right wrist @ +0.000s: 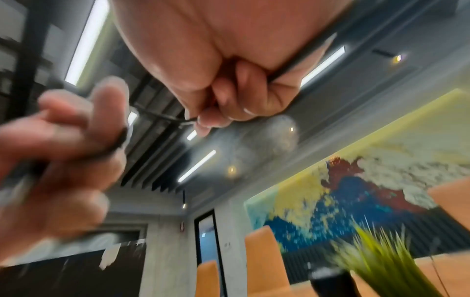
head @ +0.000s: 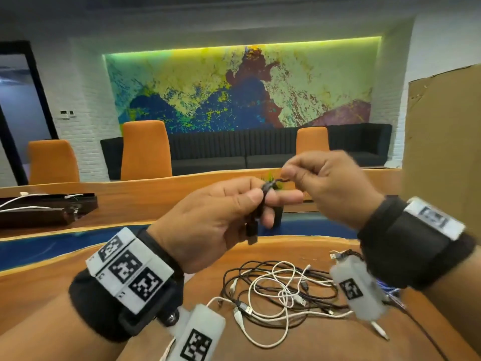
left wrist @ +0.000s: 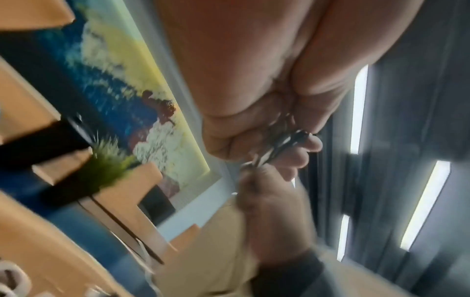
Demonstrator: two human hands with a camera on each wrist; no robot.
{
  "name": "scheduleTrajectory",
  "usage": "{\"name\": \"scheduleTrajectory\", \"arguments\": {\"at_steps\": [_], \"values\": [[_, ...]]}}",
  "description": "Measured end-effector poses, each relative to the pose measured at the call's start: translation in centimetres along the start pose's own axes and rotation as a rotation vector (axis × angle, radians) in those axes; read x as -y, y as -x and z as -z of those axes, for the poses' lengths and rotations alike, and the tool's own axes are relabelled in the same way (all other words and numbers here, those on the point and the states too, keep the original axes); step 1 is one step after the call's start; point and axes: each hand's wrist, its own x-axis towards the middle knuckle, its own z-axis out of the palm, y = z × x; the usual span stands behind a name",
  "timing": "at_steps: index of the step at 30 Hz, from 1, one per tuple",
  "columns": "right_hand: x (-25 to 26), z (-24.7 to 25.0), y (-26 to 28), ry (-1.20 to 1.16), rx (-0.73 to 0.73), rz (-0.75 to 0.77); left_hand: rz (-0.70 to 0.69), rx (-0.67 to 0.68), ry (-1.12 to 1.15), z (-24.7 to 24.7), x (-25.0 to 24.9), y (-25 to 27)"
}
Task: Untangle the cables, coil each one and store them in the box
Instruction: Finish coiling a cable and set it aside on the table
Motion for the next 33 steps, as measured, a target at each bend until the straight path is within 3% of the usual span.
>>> {"name": "scheduleTrajectory", "arguments": {"at_steps": [2,4,7,9,11,14,17,21,23,25,27,29,31,33], "values": [[-0.3,-2.1,1.7,-0.120,0.066,-0.063,-0.026,-0.075,0.161,-0.6,-0.9,-0.3],[-0.1,-3.8,3.3,-0.060,0.166,-0.068,-0.074,-0.194,0.193,-0.2,-1.2,-0.8],[1.5,-4.1,4.0,0.144,0.262,0.112,-0.166,-0.304,-0.340,1.6,-0.8,-1.5],[2.7,-2.8,3.1,0.175,0.225,0.199,-0.184,-0.228,-0.691,2.2,-0.4,-1.4],[3.5,-1.1,1.7,0.160,0.172,0.230,-0.145,-0.171,-0.799,2.3,0.3,-1.1],[3.5,0.5,-0.1,0.209,0.117,0.248,-0.048,-0.170,-0.444,2.1,0.8,-0.8],[2.2,0.4,-1.1,0.184,0.097,0.158,0.049,-0.136,-0.104,1.9,0.5,-0.4],[-0.6,-0.8,-1.2,0.080,0.048,0.002,0.002,-0.165,0.126,1.9,-0.5,-0.2],[-1.6,-1.6,-0.3,0.067,0.113,-0.082,-0.047,-0.236,0.222,2.3,-1.0,-0.4],[-1.5,-2.8,1.1,0.071,0.294,-0.138,-0.083,-0.310,0.253,2.3,-1.0,-0.8],[-0.6,-4.2,2.5,0.126,0.456,-0.113,-0.104,-0.378,0.103,2.1,-0.2,-1.3],[1.0,-4.5,3.2,0.229,0.539,-0.025,-0.137,-0.415,-0.373,2.4,1.2,-1.6],[2.3,-3.4,2.8,0.261,0.533,0.051,-0.148,-0.326,-0.745,3.1,2.4,-1.6],[2.7,-1.6,1.6,0.202,0.441,0.063,-0.088,-0.252,-0.831,3.4,2.9,-1.3]]}}
